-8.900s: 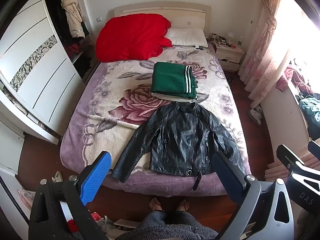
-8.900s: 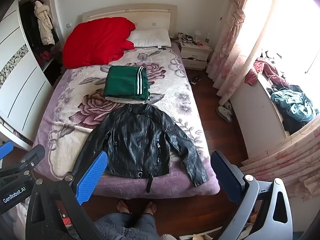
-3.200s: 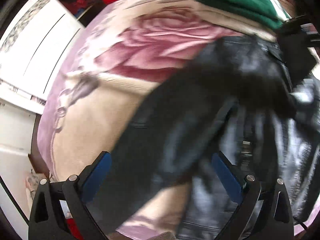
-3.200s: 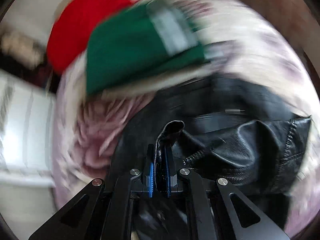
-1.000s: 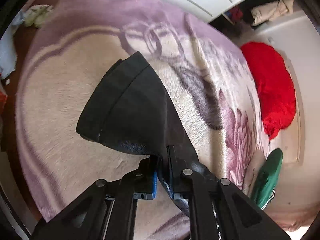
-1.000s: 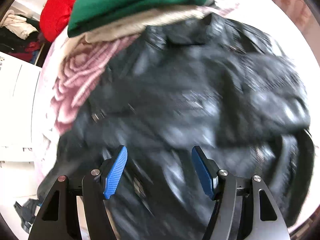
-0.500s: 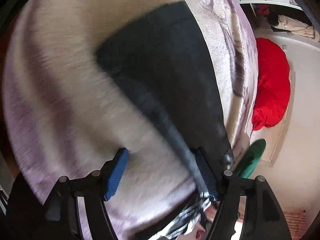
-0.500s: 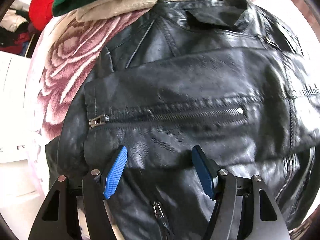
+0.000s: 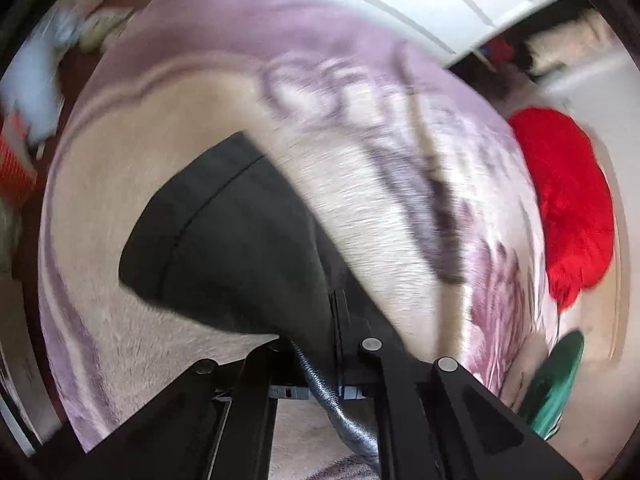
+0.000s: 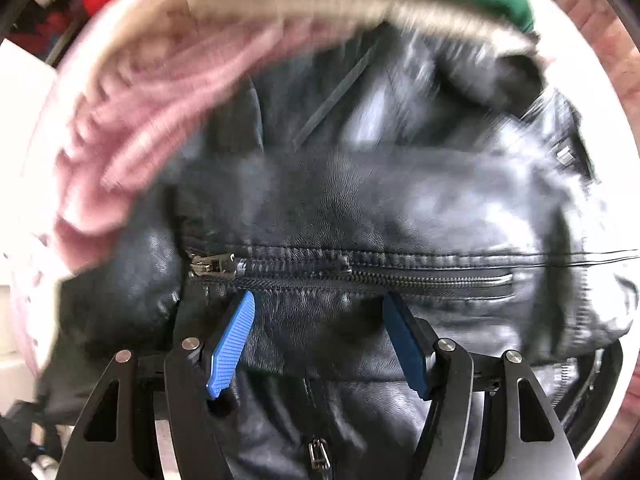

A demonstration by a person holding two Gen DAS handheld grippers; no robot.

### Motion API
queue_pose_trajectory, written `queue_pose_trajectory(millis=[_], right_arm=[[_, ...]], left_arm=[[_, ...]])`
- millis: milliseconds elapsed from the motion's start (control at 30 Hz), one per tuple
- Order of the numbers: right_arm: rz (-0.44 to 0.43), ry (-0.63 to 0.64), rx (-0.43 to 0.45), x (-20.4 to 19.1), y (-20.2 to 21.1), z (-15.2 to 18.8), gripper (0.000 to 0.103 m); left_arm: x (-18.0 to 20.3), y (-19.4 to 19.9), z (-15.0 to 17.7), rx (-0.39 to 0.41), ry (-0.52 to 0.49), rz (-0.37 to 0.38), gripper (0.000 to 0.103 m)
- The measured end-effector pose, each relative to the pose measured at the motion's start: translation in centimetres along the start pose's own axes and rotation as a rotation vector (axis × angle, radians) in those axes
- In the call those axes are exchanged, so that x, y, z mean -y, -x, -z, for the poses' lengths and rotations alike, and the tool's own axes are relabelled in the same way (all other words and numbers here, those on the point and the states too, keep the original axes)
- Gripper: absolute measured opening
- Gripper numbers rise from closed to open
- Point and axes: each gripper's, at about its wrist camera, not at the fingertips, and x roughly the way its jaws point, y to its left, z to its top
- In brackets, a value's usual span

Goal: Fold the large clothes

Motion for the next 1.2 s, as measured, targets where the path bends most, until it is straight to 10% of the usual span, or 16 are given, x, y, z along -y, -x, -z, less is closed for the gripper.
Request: queue_pose_trajectory(millis=[200,400,733,933,1033,1200], right_arm=[[-0.191,-0.098,0.015,4.9,2.6,0.1,0.069],[-0.282,-0.219,0.022,15.2,6.6,2.4,0.069],[-0.304,-0.517,0.089,36.0,10.4,7.3,0.069],[-0.281,-0.628,0.059,43.9,9.2,10.5,0.069],[-0.279,-0.649,0.040,46.2,8.9,12.2,0.069],[-0.298,-0.648,0.039,49.2,10.4,13.7,0.079]], left_arm=[[7.9,5.1,0.8,0.160,-0.294,0.035,0.003],[20.3,8.6,8.3,0.237,-0.605,0.142,0.003],[34.6,4.6,39.8,-0.121,-1.211,0.339,0.003],[32.4,-1.0,54.3,-0.339,-1.503,0.192,0.006],[30.3,-3.4,57.4,-0.421,-1.629,0.074,0.021],[28.3,-1.1,57.5,-0.533,-1.633,0.138,0.092]])
